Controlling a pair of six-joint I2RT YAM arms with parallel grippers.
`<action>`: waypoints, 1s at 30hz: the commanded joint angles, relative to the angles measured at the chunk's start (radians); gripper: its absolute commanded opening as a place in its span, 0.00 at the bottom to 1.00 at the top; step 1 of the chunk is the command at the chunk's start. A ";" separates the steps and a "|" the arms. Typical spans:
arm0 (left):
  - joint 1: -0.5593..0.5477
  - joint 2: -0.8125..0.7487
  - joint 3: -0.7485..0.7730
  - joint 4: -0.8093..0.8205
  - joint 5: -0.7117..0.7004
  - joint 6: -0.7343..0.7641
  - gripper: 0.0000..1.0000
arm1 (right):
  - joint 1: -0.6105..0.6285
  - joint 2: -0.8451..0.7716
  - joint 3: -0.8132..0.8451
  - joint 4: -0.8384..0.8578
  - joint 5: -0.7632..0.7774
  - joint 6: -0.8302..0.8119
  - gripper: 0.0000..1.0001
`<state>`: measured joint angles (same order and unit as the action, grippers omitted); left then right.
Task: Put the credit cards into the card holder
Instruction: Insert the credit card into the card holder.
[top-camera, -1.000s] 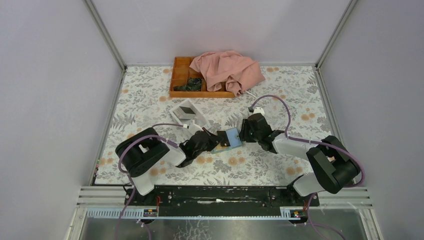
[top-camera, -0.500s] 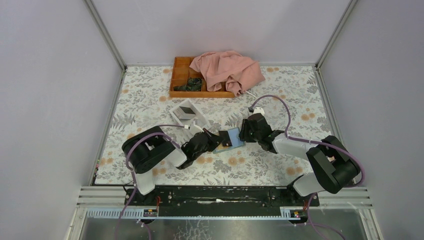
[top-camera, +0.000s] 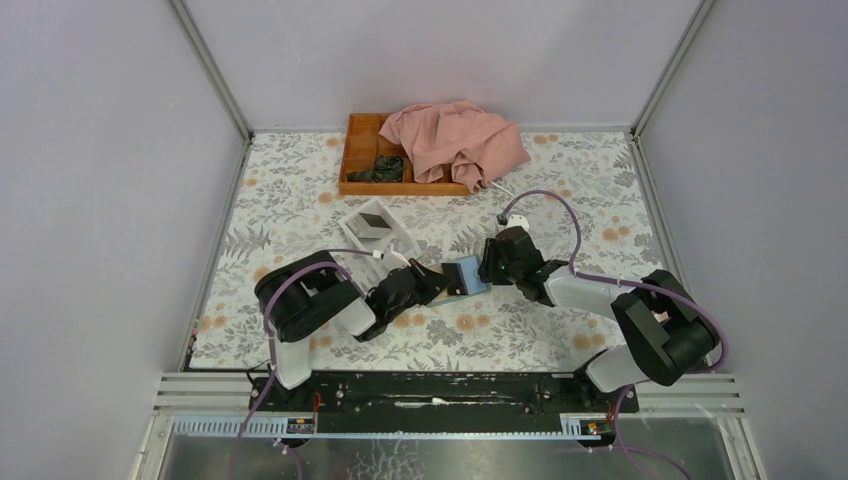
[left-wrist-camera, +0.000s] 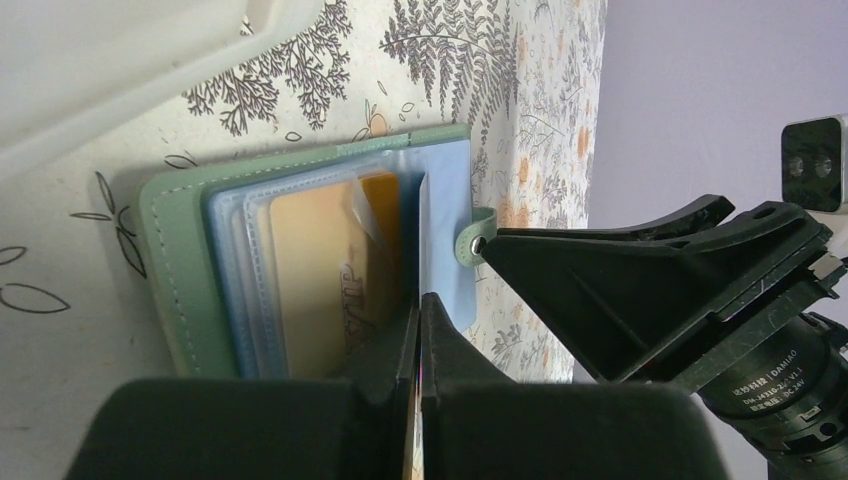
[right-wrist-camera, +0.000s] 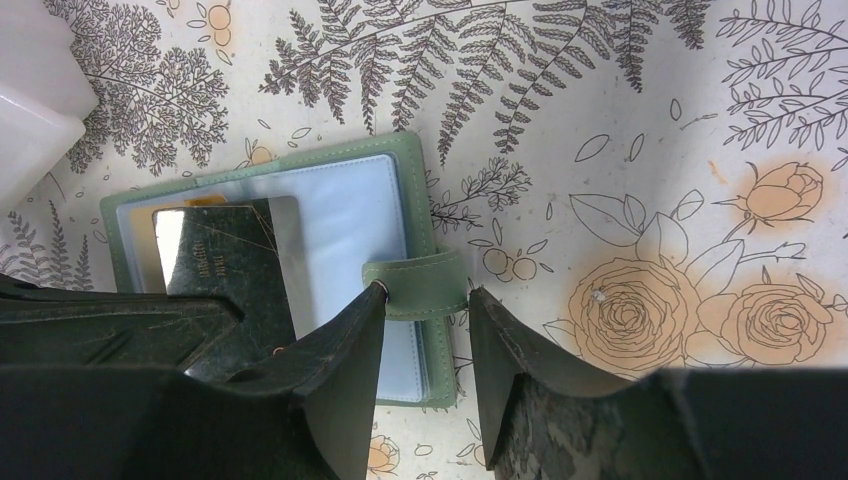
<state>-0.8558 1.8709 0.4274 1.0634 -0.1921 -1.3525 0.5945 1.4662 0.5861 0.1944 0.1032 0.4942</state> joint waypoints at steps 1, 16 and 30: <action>0.004 0.035 -0.010 0.008 0.027 -0.018 0.00 | -0.010 0.004 0.030 0.036 -0.012 -0.006 0.44; 0.004 0.087 0.038 -0.016 0.016 -0.045 0.00 | -0.010 0.025 0.039 0.035 -0.034 -0.003 0.44; -0.007 0.120 0.063 -0.114 0.088 -0.029 0.26 | -0.010 0.042 0.043 0.042 -0.045 0.002 0.44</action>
<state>-0.8574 1.9759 0.5129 1.0847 -0.1318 -1.3781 0.5903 1.4963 0.5922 0.2024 0.0803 0.4942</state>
